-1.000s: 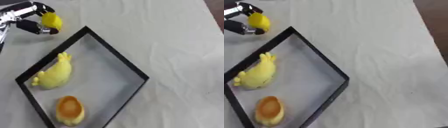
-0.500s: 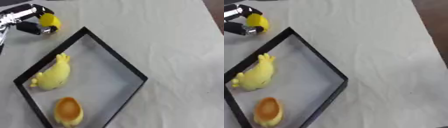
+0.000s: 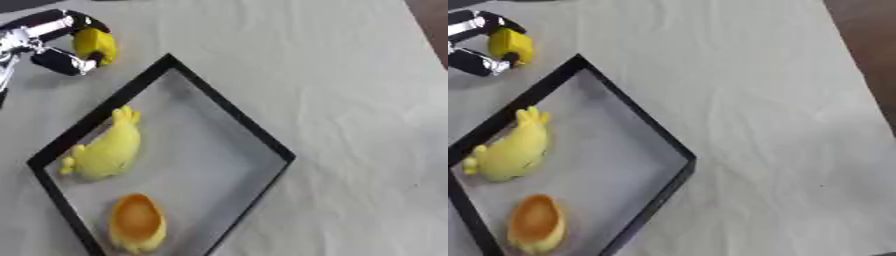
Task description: Pick up objects on the table and place them in the box.
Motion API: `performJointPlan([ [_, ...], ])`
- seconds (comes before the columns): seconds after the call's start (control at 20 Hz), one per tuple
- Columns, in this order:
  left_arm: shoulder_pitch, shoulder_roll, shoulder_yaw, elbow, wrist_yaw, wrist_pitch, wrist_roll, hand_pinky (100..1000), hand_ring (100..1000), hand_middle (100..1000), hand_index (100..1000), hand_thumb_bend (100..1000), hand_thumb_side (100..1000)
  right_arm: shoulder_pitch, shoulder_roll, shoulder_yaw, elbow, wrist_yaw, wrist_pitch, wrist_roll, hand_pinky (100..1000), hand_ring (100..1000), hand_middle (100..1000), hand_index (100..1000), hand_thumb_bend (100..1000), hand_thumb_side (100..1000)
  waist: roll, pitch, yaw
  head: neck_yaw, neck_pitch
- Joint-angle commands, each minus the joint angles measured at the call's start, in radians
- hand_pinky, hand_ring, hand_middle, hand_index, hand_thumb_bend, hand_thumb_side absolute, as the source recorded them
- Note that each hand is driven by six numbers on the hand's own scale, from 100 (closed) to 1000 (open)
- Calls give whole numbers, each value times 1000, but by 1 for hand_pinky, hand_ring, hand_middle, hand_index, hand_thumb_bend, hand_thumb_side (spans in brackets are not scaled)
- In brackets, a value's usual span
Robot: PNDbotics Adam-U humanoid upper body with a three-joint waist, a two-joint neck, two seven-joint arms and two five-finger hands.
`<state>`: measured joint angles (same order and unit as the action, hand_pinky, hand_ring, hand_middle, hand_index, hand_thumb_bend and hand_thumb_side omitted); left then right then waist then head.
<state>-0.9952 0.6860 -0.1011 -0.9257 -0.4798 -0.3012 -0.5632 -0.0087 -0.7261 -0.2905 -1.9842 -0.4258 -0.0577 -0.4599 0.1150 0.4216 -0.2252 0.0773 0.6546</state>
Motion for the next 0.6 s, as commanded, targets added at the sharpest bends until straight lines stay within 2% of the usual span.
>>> performJointPlan([
  [0.05,-8,36,6,-8,0,2,-16,801,769,753,866,170,100,-2,-18,-8,-16,6,3,1,955,1000,655,776,100,635,6,-3,0,2,-7],
  [0.2,-5,36,7,-9,-4,2,-23,769,723,733,868,204,100,-3,-16,-6,-16,7,5,2,956,1000,655,776,100,637,7,-3,-1,1,-5],
  [0.45,-2,35,7,-14,5,3,-19,724,623,676,851,166,100,3,-12,-4,-16,13,11,2,956,1000,656,777,100,639,6,-4,2,-2,2],
  [0.6,-2,39,2,-33,21,2,-7,712,609,661,836,147,100,8,-12,-3,-16,15,13,2,957,1000,656,777,100,637,3,-9,6,-3,7],
])
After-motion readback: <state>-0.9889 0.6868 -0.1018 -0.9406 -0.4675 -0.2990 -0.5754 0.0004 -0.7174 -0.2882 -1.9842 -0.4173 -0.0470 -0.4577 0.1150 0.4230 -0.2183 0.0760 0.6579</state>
